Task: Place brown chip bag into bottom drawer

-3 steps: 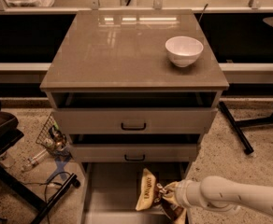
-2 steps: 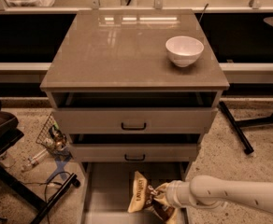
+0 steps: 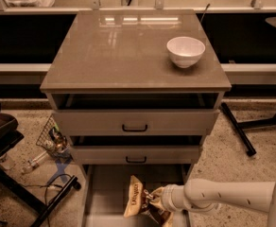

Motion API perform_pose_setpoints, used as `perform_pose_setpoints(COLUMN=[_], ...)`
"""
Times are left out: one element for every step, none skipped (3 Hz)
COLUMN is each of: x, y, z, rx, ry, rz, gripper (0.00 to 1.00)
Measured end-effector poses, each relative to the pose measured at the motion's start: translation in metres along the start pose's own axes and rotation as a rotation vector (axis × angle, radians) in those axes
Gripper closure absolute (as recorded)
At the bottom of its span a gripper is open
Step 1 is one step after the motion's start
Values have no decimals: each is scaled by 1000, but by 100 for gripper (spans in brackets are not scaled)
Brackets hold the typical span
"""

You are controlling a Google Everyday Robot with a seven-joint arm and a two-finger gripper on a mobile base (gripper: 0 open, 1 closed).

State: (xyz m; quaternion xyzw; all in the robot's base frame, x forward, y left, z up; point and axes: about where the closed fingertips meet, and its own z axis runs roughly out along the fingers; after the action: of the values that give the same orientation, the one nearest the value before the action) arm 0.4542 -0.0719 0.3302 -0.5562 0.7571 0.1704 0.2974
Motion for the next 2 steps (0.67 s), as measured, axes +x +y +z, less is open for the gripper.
perform_pose_setpoints(x=[0, -1], y=[1, 2], z=[1, 2], rx=[-2, -4], ry=[-1, -2], rz=[0, 0], gripper=[59, 36])
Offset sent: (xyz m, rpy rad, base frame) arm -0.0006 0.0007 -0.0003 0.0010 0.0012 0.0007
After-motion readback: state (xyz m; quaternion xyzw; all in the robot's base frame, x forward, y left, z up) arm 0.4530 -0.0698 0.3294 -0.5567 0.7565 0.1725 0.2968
